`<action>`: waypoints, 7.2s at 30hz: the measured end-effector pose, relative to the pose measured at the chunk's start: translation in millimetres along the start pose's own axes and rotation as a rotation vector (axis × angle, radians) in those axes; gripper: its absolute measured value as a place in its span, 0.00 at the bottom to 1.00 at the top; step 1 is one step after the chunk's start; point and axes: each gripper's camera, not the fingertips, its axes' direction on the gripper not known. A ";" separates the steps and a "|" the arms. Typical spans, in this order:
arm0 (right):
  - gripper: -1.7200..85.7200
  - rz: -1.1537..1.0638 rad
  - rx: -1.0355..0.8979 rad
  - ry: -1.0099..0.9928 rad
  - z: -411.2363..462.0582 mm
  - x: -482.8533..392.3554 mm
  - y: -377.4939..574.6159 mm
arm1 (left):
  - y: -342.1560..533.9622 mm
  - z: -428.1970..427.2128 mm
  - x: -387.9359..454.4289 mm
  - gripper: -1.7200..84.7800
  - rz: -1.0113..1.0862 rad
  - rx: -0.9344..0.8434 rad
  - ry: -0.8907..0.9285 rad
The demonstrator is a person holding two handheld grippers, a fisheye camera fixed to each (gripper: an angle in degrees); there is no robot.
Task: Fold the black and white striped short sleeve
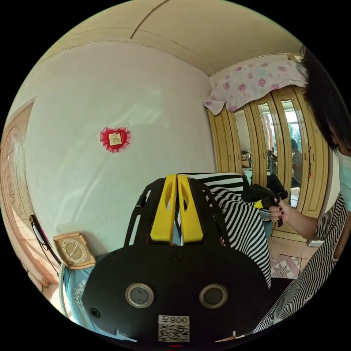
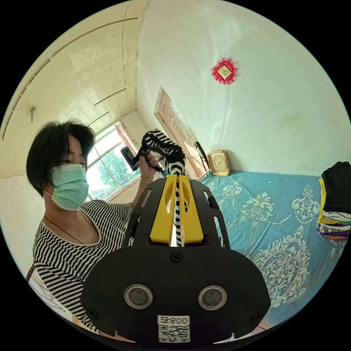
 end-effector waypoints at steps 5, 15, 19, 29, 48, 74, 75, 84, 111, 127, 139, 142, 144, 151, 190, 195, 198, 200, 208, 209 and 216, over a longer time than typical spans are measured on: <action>0.03 0.263 -0.021 0.166 10.3 147.5 -25.9 | 52.2 188.1 -53.7 0.02 -0.111 -0.363 0.038; 0.03 0.889 -0.092 0.409 4.4 388.9 95.8 | 333.2 268.6 -117.4 0.04 -0.442 -0.823 0.182; 0.06 0.965 -0.136 0.387 -5.2 394.0 180.2 | 479.9 195.9 -110.6 0.06 -0.720 -1.022 0.241; 0.09 0.933 -0.357 0.464 21.8 387.6 216.6 | 597.0 144.5 -129.6 0.10 -1.072 -0.983 0.232; 0.02 0.838 -0.157 0.198 -61.7 330.4 165.9 | 643.7 42.7 -189.7 0.03 -1.284 -0.816 0.407; 0.04 1.023 -0.404 0.603 -43.6 356.7 249.0 | 728.9 -6.0 -150.5 0.06 -1.210 -1.023 0.319; 0.04 1.023 -0.401 0.594 -45.1 356.5 250.2 | 728.1 -10.4 -150.4 0.06 -1.212 -1.013 0.320; 0.03 1.024 -0.282 0.473 -75.9 334.7 262.9 | 726.7 -55.2 -140.1 0.06 -1.198 -1.003 0.308; 0.06 1.017 -0.338 0.560 -60.4 303.2 285.8 | 687.7 -78.7 -138.0 0.03 -1.182 -0.927 0.314; 0.09 0.929 -0.358 0.593 -27.0 266.0 291.0 | 672.4 -124.4 -161.5 0.03 -1.298 -0.865 0.189; 0.10 0.873 -0.519 0.721 14.2 260.6 285.4 | 647.5 -130.6 -156.9 0.03 -1.289 -0.864 0.228; 0.08 0.832 -0.579 0.744 24.6 254.3 284.1 | 636.0 -128.2 -156.1 0.03 -1.283 -0.826 0.269; 0.06 0.822 -0.589 0.707 28.5 251.7 284.2 | 627.8 -126.2 -160.2 0.03 -1.286 -0.783 0.286; 0.03 0.788 -0.393 0.498 12.3 272.3 210.3 | 558.9 -57.6 -248.4 0.03 -1.279 -0.535 0.342; 0.03 1.059 -0.257 0.371 -93.0 235.2 326.2 | 607.3 -129.5 -186.1 0.03 -1.228 -0.872 0.401; 0.03 1.045 -0.272 0.388 -95.4 246.1 309.5 | 599.7 -122.2 -195.5 0.03 -1.173 -0.880 0.388; 0.03 1.022 -0.295 0.397 -93.9 252.2 296.9 | 599.0 -118.5 -200.1 0.03 -1.144 -0.896 0.385; 0.03 1.018 -0.293 0.396 -95.6 257.7 291.5 | 602.8 -118.9 -205.2 0.03 -1.149 -0.891 0.381; 0.03 1.068 -0.274 0.389 -107.5 281.4 298.8 | 634.0 -121.0 -219.4 0.03 -1.221 -0.896 0.367; 0.03 1.079 -0.267 0.385 -109.2 285.5 301.0 | 639.7 -120.3 -221.3 0.03 -1.235 -0.895 0.365; 0.03 1.129 -0.269 0.382 -113.3 309.8 309.2 | 668.4 -113.9 -234.7 0.03 -1.289 -0.912 0.335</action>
